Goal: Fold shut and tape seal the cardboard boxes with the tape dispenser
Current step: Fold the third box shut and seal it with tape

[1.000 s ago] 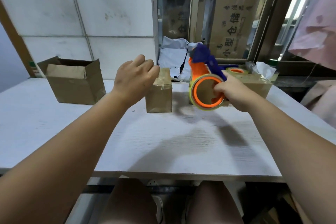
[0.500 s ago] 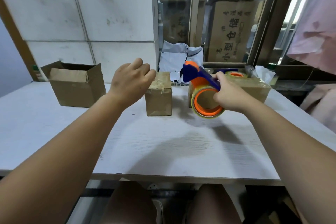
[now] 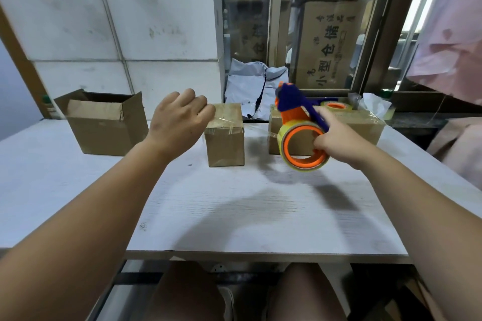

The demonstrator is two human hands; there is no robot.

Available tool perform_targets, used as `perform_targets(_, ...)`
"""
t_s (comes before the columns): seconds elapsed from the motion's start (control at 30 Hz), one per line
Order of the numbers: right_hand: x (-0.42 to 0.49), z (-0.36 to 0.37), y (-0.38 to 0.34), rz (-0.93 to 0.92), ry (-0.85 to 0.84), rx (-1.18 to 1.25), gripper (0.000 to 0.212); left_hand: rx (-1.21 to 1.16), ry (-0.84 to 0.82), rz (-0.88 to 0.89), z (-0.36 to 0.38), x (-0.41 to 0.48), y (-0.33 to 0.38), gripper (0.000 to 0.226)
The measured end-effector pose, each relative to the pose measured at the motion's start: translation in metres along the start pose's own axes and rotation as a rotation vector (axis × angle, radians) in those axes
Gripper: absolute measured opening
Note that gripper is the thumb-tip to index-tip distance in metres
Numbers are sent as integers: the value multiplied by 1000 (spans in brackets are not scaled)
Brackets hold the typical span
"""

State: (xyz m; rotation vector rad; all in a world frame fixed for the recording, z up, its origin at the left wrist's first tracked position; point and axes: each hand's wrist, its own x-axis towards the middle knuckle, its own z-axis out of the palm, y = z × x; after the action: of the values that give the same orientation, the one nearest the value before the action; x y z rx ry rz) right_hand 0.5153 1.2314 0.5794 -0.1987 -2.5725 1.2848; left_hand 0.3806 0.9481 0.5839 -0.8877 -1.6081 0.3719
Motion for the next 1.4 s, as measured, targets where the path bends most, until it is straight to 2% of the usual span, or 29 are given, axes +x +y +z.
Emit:
perform_targets(0.23,1,7,-13,-39,-72,-539,39,3,53,109,-7,8,6,28)
perform_targets(0.4,6,14,-19,-33,-201,-735,43,19,93,222,-10,20,7,28)
perform_targets(0.57,9,16,-21,-105,-214,-907,50,18,144,415,-17,38,5,27)
perform_targets(0.73,14,15,-29,-222,-211,-1095,44,-23,182,687,-25,67,9,23)
perform_targets(0.87,15,20,-45,-384,-166,-1146,30,-114,125,868,-31,97,21,18)
perform_targets(0.97,12,27,-53,-355,-73,-1045,23,-127,37,894,-35,110,24,32)
perform_targets(1.13,11,31,-39,-404,-52,-956,28,-338,97,903,-31,111,28,36)
perform_targets(1.27,14,36,-24,-525,-16,-1030,34,-275,-12,908,-28,104,30,82)
perform_targets(1.33,16,38,-23,-544,-13,-1061,27,-287,-56,897,-30,100,32,83)
perform_targets(1.4,13,39,-27,-585,-42,-988,24,-289,-64,903,-30,98,31,80)
